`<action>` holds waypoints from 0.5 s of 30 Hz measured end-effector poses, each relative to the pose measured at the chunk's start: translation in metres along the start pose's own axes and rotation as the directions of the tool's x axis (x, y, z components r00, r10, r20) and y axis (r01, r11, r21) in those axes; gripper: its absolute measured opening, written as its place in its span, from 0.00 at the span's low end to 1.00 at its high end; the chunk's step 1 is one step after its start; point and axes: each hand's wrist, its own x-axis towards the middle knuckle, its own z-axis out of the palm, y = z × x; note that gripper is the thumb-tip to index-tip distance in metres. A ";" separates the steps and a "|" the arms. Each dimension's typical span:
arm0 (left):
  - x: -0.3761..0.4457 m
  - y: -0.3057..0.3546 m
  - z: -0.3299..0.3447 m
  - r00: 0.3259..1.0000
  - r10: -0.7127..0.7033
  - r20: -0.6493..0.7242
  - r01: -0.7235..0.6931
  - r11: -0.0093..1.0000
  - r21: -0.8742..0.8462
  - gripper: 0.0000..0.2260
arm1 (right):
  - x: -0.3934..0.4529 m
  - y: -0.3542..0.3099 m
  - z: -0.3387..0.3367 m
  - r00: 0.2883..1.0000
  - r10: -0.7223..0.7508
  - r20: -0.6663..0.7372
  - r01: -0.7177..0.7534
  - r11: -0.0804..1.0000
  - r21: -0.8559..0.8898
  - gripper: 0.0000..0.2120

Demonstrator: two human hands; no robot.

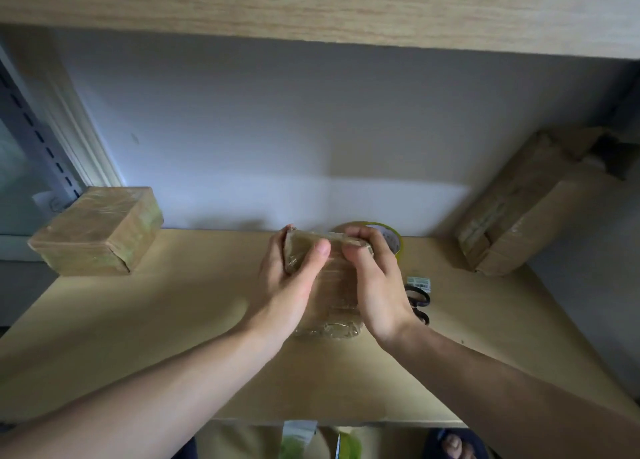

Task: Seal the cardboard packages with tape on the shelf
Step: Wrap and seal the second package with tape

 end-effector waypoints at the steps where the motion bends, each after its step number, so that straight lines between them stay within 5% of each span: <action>1: 0.000 -0.002 0.001 1.000 -0.004 -0.004 0.004 1.000 -0.006 0.29 | 0.000 0.000 -0.001 1.000 -0.004 0.009 0.004 1.000 0.007 0.14; 9: 0.000 -0.005 -0.005 1.000 0.004 0.021 -0.003 1.000 -0.030 0.21 | 0.003 -0.008 -0.014 0.975 0.113 0.192 -0.126 0.990 0.060 0.14; 15: -0.001 -0.002 -0.006 0.995 -0.082 0.050 0.082 0.997 -0.006 0.15 | -0.001 -0.003 -0.003 0.994 0.083 0.066 -0.075 0.990 -0.118 0.27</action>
